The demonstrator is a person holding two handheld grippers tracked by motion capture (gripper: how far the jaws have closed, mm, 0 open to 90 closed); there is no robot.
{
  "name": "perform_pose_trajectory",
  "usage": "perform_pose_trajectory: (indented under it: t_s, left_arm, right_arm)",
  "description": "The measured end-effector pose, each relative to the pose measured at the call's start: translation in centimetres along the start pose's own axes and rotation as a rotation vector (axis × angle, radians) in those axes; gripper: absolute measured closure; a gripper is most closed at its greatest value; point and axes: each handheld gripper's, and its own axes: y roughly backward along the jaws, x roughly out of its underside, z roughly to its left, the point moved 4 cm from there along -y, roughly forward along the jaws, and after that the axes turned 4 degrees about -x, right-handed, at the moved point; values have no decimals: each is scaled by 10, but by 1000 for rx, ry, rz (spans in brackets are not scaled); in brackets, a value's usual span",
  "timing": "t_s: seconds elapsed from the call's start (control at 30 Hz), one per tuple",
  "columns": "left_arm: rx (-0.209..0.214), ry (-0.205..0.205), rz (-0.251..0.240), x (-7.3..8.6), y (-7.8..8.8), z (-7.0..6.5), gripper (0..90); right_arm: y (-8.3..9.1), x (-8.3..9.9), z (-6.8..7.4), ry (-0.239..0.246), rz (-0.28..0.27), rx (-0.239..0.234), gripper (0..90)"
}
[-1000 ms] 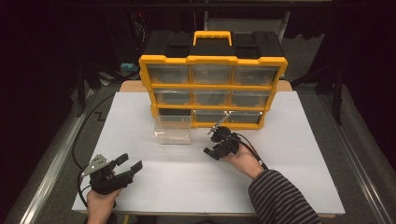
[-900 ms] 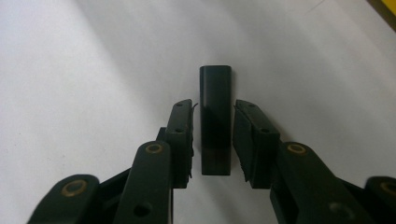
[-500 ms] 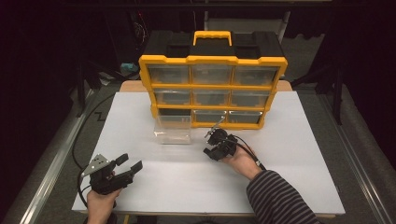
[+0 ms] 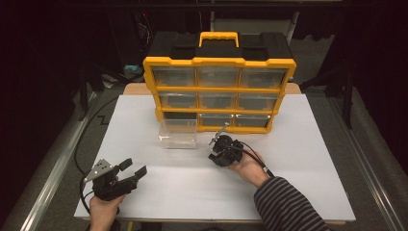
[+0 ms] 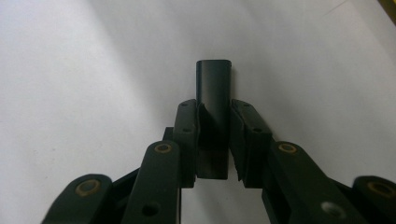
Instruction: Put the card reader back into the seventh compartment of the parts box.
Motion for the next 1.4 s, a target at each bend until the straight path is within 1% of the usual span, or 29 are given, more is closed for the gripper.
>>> perform_pose_trajectory:
  t_s: [0.07, 0.1, 0.27, 0.4, 0.5, 0.63, 0.77, 0.8, 1.13, 1.3, 1.37, 1.4]
  left_arm:
    - [-1, 1, 1, 0, 0, 1, 292]
    - [-2, 0, 1, 0, 0, 1, 291]
    - [-5, 0, 1, 0, -1, 1, 291]
    - [-6, -5, 3, 0, -1, 1, 292]
    - [-14, -14, 8, 1, -1, 1, 296]
    - [-14, -18, 9, 1, -1, 1, 296]
    - [-12, -17, 13, 1, -2, 1, 295]
    - [-12, -17, 13, 1, -2, 0, 295]
    - [-13, -21, 16, 1, -2, 0, 295]
    - [-12, -23, 19, 1, -2, 0, 296]
    - [-11, -24, 20, 1, -2, 0, 296]
    - [-11, -24, 20, 1, -2, 0, 296]
  right_arm:
    - [4, 0, 0, 5, -18, -3, 741]
    - [7, 0, 1, -1, -23, -8, 741]
    - [22, 1, 2, -1, -71, -24, 741]
    - [32, 0, 2, -6, -98, -38, 741]
    - [37, -1, 2, -9, -107, -48, 741]
    - [41, -4, 4, -18, -130, -89, 741]
    - [47, -9, 5, -8, -143, -87, 741]
    - [51, -12, 5, -4, -151, -83, 741]
    - [60, -26, 4, 0, -172, -98, 741]
    - [67, -35, 2, -5, -195, -90, 741]
    - [71, -42, 1, -10, -196, -86, 741]
    - [71, -42, 1, -10, -196, -86, 741]
